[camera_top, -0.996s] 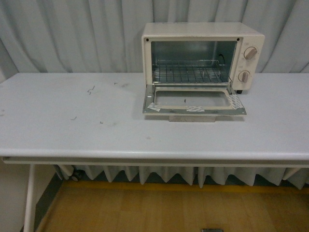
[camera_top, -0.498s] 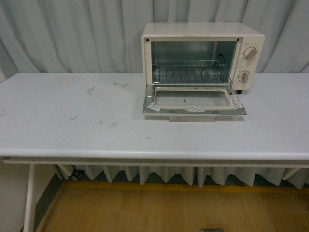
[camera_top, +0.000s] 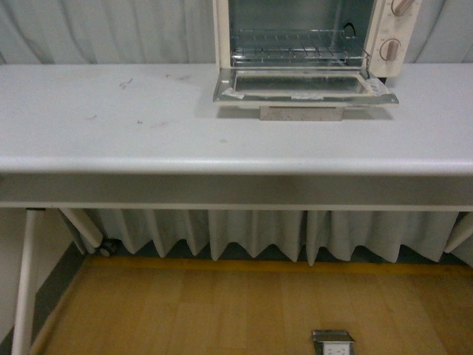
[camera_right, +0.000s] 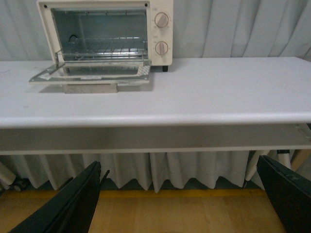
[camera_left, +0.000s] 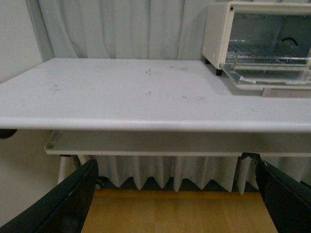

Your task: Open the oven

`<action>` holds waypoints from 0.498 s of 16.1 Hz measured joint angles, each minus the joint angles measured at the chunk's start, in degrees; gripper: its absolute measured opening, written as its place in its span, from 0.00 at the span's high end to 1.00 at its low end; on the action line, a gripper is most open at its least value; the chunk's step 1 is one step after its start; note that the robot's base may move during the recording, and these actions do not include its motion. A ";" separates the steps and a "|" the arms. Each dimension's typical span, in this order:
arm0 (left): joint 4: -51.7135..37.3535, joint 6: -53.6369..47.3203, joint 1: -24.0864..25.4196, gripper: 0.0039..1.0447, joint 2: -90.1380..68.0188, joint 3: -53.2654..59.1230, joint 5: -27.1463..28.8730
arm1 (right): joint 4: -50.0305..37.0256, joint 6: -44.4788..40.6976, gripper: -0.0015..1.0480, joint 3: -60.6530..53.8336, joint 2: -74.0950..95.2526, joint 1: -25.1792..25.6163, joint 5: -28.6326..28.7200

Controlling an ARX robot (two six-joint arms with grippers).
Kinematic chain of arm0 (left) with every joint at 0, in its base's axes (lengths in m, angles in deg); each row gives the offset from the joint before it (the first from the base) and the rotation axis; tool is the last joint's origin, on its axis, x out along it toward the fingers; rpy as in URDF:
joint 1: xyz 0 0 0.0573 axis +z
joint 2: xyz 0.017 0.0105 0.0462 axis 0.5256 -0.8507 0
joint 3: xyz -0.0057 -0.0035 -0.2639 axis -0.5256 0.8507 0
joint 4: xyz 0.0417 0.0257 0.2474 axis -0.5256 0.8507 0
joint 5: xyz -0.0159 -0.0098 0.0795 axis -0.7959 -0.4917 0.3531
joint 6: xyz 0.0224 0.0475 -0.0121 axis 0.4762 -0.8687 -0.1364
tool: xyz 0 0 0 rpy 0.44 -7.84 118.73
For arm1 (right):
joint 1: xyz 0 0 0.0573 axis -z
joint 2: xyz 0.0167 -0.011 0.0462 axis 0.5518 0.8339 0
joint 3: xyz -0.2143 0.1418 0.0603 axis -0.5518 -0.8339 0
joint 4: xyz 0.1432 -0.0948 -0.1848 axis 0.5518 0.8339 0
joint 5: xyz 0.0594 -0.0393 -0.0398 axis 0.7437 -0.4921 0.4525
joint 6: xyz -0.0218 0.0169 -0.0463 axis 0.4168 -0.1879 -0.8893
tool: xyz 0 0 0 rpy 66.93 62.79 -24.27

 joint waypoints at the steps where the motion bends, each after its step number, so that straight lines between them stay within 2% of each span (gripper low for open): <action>1: 0.00 -0.09 0.00 0.06 0.00 0.00 -0.04 | 0.04 0.04 0.06 0.00 -0.02 0.00 0.00; 8: 0.04 -0.13 0.00 0.06 0.00 0.00 -0.02 | 0.02 0.04 0.06 0.00 -0.02 0.00 0.00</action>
